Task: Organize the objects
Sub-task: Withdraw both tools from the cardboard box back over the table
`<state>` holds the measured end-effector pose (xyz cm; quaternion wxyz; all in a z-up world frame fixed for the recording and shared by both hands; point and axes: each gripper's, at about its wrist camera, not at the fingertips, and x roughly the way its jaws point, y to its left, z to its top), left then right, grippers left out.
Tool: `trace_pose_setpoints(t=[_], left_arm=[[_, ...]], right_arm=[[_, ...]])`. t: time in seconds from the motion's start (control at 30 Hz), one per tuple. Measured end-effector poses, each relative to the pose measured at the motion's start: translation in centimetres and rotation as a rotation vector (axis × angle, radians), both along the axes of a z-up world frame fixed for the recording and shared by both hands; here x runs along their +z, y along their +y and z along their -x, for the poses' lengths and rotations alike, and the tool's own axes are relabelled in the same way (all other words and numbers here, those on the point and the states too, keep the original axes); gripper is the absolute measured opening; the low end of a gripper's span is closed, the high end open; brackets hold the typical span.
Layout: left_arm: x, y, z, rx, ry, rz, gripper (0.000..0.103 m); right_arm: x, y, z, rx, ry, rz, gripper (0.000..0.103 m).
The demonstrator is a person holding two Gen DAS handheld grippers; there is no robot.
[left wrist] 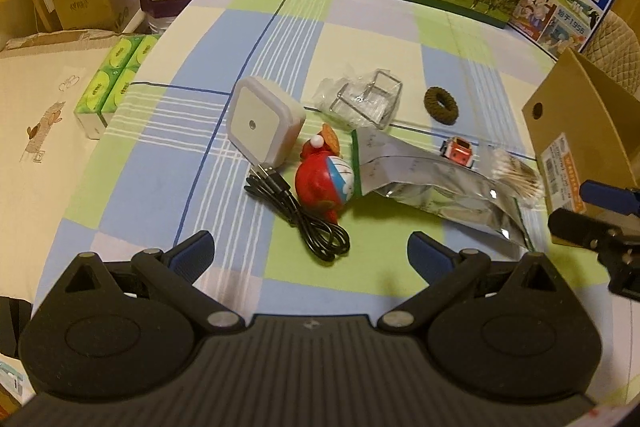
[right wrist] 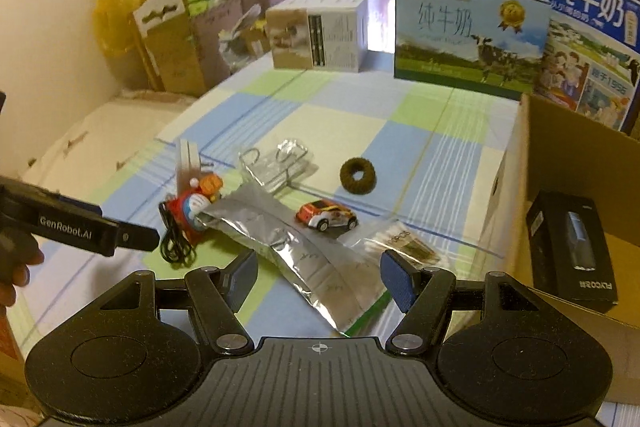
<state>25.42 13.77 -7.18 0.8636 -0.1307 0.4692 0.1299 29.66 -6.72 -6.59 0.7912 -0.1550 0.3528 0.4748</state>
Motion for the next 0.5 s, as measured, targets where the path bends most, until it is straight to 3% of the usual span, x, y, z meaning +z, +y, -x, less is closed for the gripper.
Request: trace_pose_setpoints(t=[0.4,0.5], left_arm=[[-4.6,0.8,-3.5,-0.013,0.065,-0.062,0.097],[-5.0,1.7,-3.2,-0.019,0.073,-0.059,0.092]], right_arm=[[-1.5,1.9,-1.1,-0.016,0.014,0.049,0.065],[-1.8,2.0,-1.1,-0.017,0.022,0.057,0.065]])
